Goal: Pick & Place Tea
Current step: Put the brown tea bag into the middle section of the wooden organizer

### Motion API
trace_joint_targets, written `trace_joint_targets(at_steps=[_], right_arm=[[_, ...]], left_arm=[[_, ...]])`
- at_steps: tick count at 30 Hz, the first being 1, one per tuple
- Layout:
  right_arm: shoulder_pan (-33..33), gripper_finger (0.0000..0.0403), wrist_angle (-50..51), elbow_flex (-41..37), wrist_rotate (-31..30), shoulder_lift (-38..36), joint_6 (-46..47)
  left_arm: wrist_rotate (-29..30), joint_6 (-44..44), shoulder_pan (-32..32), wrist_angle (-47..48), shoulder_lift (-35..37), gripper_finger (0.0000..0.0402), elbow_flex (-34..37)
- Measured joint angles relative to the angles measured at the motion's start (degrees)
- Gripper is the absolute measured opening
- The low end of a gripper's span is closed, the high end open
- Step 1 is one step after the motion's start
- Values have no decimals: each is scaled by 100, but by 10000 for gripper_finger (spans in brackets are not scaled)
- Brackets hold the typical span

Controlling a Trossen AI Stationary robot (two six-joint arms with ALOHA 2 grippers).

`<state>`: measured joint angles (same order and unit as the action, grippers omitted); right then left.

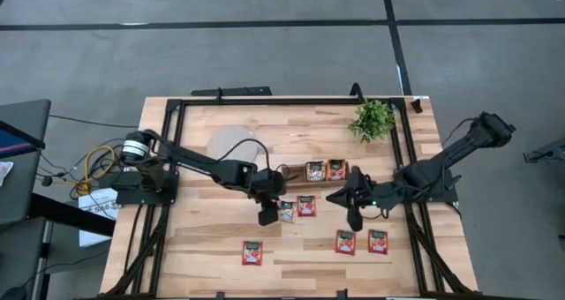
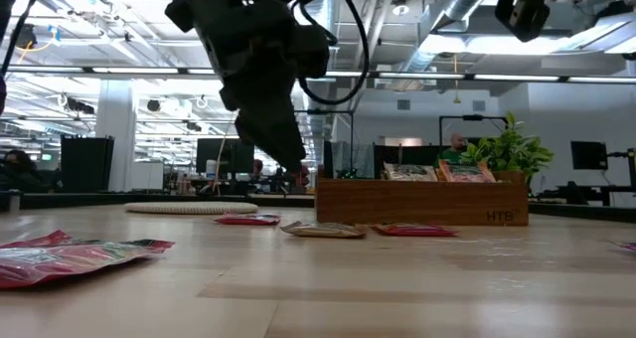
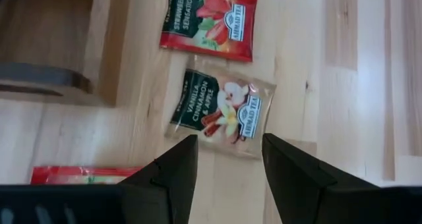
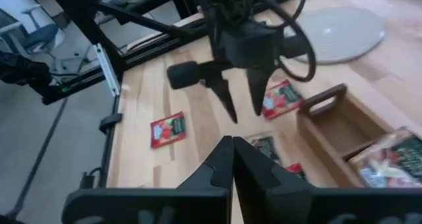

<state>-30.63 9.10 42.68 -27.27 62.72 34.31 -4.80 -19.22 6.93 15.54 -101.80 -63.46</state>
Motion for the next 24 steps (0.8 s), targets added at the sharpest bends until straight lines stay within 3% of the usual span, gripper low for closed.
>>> trace_joint_targets(at_steps=[5,13,24], right_arm=[[10,1,244,0,-27,-219,-182],[76,1,417,-1,3,-300,-192],[76,1,379,-2,11,-297,-332]], left_arm=[[230,55,-54,-25,-236,162,-367],[438,28,-95,1008,-810,162,-963],[705,102,-95,1218,-986,162,-983]])
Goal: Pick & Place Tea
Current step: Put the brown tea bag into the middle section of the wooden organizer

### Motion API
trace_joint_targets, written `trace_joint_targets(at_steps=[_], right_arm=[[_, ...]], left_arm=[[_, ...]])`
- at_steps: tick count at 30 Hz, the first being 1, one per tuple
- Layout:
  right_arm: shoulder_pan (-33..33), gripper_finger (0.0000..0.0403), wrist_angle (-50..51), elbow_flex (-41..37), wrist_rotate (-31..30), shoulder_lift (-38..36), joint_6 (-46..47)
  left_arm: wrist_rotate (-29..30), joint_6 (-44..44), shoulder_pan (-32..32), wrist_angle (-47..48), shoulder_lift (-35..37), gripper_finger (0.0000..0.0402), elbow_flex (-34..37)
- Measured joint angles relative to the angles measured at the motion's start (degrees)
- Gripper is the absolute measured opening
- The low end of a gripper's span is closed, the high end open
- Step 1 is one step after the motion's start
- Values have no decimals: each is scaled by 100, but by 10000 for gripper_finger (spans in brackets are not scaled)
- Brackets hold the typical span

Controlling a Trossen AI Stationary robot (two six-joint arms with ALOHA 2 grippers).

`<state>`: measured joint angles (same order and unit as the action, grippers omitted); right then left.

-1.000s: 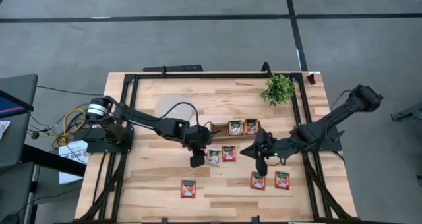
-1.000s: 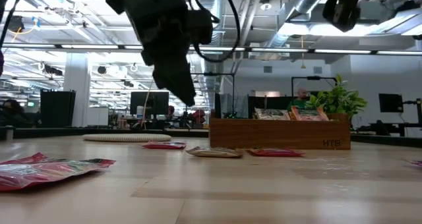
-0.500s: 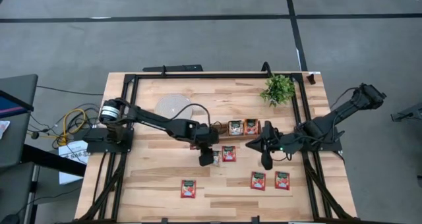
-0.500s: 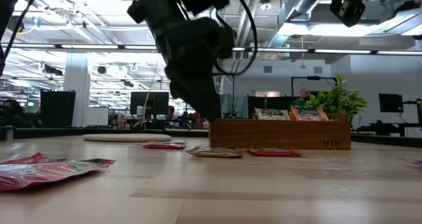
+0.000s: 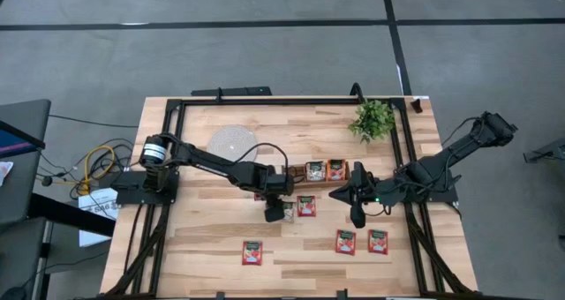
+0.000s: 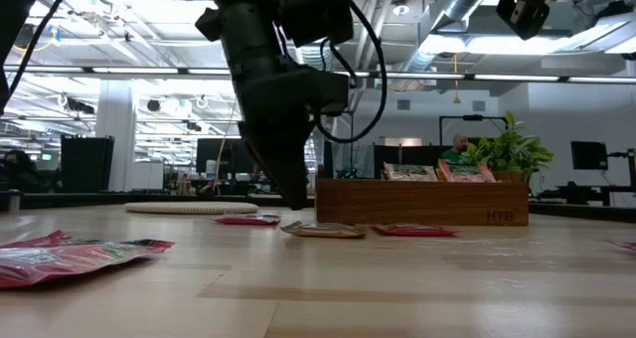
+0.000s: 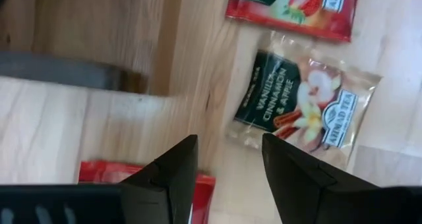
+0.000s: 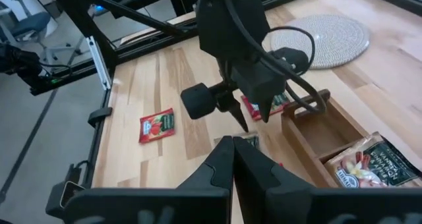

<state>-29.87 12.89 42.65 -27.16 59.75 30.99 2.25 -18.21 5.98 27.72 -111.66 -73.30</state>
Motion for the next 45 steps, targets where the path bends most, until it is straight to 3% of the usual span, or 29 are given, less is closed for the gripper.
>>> trace_joint_targets(at_steps=[19,36,45], right_arm=[[0,1,-76,0,7,2,45],[0,1,-141,0,-7,2,48],[-4,1,-141,0,0,2,50]], left_arm=[[82,94,0,-112,-352,158,-76],[-45,-91,28,252,-358,9,-78],[-255,-115,37,426,-288,0,-64]])
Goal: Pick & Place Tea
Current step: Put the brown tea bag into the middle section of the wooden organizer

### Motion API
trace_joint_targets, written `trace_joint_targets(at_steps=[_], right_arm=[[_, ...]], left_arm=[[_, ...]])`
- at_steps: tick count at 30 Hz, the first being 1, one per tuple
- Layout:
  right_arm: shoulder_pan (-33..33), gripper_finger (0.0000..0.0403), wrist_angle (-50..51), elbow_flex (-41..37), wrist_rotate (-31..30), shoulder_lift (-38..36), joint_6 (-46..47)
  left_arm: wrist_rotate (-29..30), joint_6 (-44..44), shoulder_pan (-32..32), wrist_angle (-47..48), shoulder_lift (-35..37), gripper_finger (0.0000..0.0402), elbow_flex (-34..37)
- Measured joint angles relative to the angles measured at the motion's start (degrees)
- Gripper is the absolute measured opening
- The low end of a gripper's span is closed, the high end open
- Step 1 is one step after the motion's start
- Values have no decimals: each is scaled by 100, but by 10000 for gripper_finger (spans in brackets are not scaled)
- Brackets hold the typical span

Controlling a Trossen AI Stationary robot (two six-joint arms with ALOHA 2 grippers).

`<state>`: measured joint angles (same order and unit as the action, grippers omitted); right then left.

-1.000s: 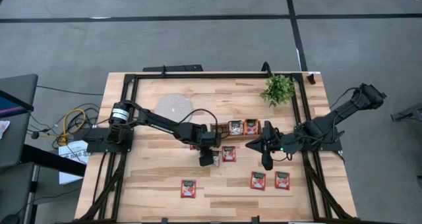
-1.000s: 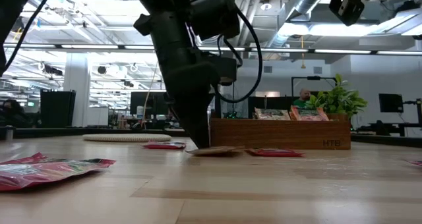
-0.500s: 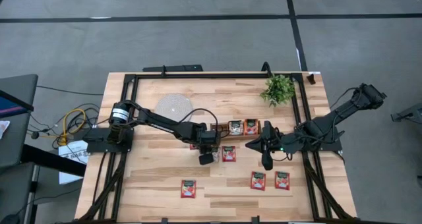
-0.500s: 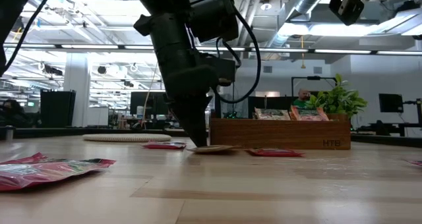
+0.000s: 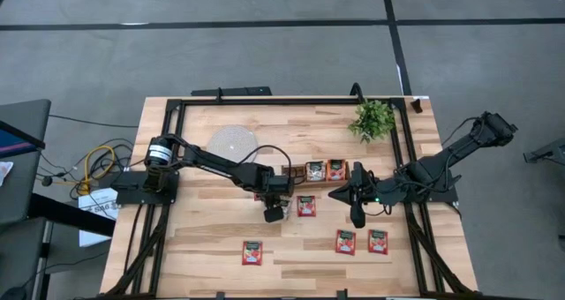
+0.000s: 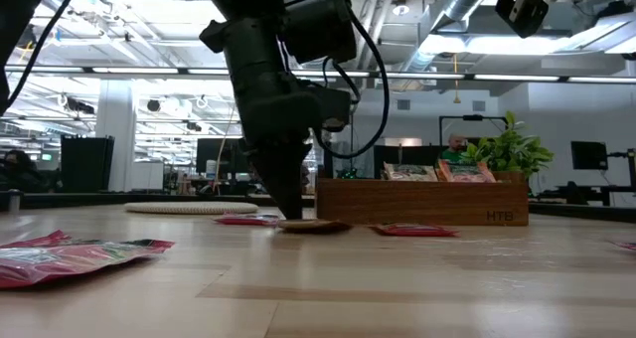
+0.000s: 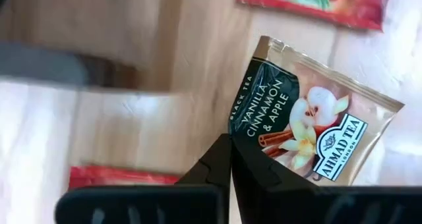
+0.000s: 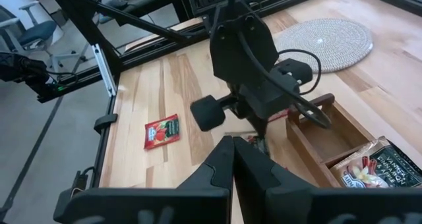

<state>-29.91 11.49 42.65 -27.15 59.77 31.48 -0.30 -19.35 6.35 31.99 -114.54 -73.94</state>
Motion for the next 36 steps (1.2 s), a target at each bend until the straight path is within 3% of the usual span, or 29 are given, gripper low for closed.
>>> trace_joint_targets(at_steps=[5,22,29,36], right_arm=[[0,1,-1,0,13,0,1],[187,8,7,2,41,224,-2],[823,75,-231,2,882,690,-207],[1459,142,-483,1,1640,815,-500]], left_arm=[[-297,-157,14,289,222,0,35],[-1,-475,122,-76,1709,0,8],[213,-355,157,-714,1963,0,2],[462,72,155,-768,1909,0,-313]])
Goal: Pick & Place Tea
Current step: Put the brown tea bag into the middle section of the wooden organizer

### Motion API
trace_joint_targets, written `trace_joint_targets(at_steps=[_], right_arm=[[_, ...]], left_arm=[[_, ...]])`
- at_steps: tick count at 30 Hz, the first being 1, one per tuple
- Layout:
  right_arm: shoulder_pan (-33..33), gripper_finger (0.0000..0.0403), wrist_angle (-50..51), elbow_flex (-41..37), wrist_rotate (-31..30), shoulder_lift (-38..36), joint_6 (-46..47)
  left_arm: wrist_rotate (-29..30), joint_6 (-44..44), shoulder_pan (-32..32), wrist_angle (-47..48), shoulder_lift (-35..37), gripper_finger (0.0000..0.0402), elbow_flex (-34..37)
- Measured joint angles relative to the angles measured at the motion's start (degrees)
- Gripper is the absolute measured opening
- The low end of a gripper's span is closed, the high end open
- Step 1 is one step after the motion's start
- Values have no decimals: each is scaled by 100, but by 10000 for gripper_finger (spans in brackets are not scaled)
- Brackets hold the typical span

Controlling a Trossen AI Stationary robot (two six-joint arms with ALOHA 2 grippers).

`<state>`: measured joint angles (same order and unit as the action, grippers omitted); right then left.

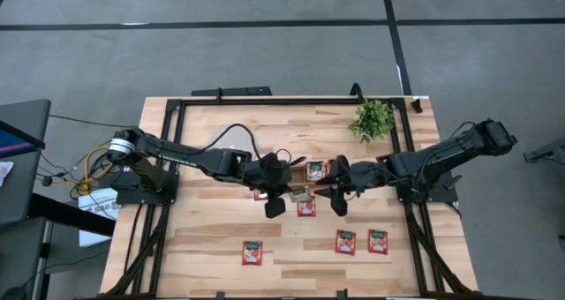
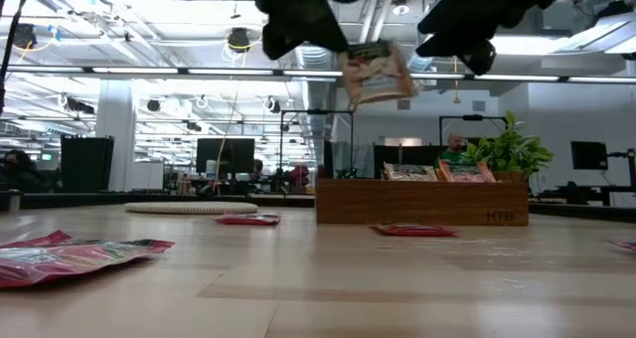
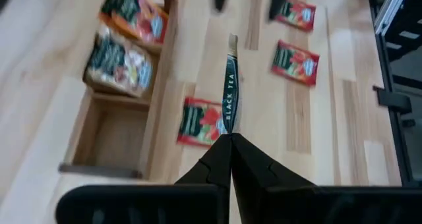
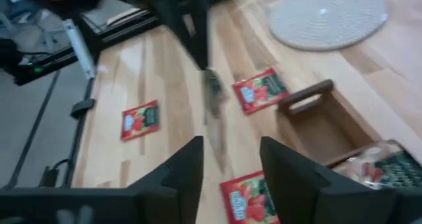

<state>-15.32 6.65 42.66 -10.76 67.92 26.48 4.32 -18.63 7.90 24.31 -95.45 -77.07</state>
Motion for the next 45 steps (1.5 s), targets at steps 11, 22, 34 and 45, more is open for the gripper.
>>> trace_joint_targets(at_steps=[11,22,34,45], right_arm=[[492,182,-318,-1,596,-31,-185],[545,173,-566,-1,1174,-33,-206],[733,169,-581,-1,1230,-32,-145],[871,169,-494,-1,1230,-33,-240]], left_arm=[[203,295,-79,-30,-3,0,-254],[449,488,-81,250,-3,0,-254],[449,533,-81,215,-5,0,-254],[413,529,-81,194,-5,0,-254]])
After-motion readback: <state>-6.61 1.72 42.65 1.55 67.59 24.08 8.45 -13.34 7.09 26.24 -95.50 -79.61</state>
